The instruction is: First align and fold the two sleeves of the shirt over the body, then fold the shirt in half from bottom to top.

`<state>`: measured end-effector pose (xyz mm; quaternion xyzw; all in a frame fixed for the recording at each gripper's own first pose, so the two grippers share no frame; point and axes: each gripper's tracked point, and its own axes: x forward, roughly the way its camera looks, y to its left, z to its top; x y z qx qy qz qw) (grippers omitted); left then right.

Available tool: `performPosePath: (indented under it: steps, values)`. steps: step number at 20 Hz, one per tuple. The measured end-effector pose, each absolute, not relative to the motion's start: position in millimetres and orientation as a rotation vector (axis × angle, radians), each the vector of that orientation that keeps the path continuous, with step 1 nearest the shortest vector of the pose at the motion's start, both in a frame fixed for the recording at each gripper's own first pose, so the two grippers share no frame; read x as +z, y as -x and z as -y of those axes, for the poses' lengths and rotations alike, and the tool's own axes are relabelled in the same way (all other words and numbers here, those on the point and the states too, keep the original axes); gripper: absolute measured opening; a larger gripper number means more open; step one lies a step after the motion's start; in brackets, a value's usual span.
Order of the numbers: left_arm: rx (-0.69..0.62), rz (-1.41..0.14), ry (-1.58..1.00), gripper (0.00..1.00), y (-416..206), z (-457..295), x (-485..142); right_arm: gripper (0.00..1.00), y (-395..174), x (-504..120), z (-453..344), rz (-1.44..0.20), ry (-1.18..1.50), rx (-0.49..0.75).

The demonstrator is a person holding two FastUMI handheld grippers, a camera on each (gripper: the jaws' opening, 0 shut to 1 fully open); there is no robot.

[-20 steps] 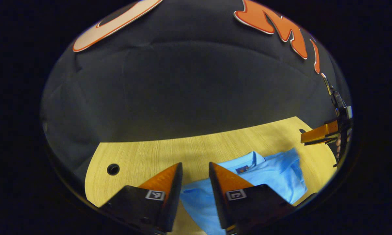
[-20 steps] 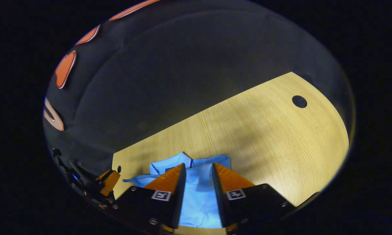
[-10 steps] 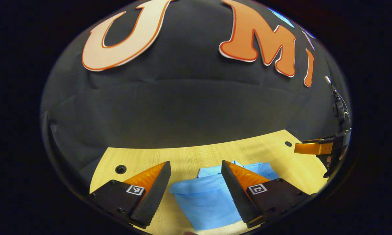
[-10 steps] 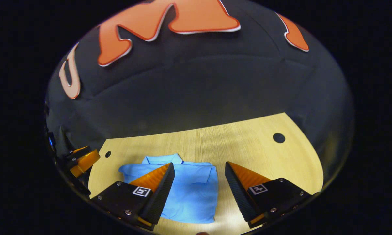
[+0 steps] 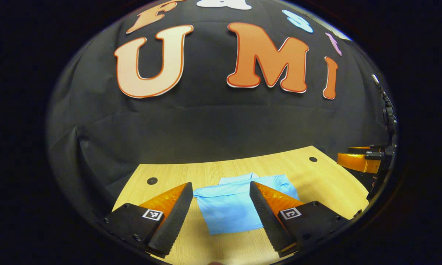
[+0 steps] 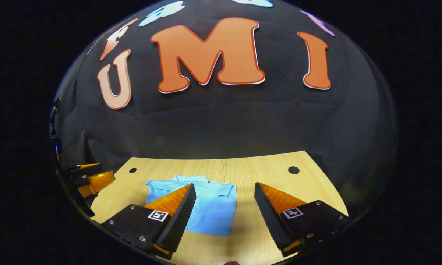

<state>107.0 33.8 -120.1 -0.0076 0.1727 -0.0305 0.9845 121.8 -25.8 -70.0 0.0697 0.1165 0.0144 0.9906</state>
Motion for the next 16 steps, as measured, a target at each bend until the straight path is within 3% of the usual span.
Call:
performPosePath:
  steps: [10,16]
  values:
    - [-0.007,-0.243,0.013,0.99,25,-13,-88,0.96,10,-70,23,-0.144,0.006,0.085]
    - [0.046,-0.227,-0.001,1.00,77,-11,-81,0.97,57,-61,21,-0.091,0.125,0.115]
